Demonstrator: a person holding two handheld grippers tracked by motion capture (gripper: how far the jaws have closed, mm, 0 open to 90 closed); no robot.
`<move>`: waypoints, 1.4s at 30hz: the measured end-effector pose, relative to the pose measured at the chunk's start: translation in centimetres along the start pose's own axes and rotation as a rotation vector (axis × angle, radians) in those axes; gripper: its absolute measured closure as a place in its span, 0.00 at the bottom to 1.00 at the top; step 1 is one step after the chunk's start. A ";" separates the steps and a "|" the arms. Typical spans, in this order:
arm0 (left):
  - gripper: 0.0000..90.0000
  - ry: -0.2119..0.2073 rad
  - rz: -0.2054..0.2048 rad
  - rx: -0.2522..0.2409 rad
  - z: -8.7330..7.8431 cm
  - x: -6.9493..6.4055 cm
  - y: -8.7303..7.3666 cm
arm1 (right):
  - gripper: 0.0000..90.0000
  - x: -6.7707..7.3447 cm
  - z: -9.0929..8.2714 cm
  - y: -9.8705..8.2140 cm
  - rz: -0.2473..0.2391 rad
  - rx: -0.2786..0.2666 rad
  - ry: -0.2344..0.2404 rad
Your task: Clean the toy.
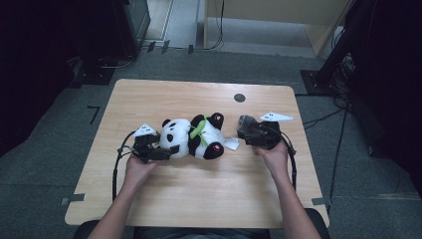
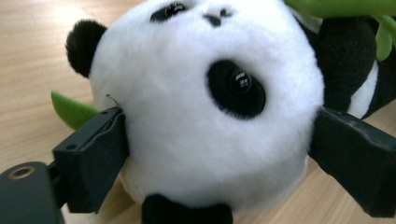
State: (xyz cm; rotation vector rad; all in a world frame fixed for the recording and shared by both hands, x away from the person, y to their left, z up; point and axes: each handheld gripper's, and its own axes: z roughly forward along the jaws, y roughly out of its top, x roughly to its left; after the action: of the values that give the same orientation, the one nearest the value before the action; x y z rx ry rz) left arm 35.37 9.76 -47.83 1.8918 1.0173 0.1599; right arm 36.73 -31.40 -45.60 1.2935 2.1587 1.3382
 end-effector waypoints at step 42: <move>0.11 0.016 -0.037 -0.026 0.8 -0.1 0.3 | 0.14 9.1 4.2 -1.2 -0.226 0.037 0.181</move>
State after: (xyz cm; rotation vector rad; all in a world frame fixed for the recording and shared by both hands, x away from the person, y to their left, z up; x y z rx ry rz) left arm 35.93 9.09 -47.99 1.8493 1.0557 0.1660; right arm 33.70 -21.86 -46.96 0.9367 2.3776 1.3731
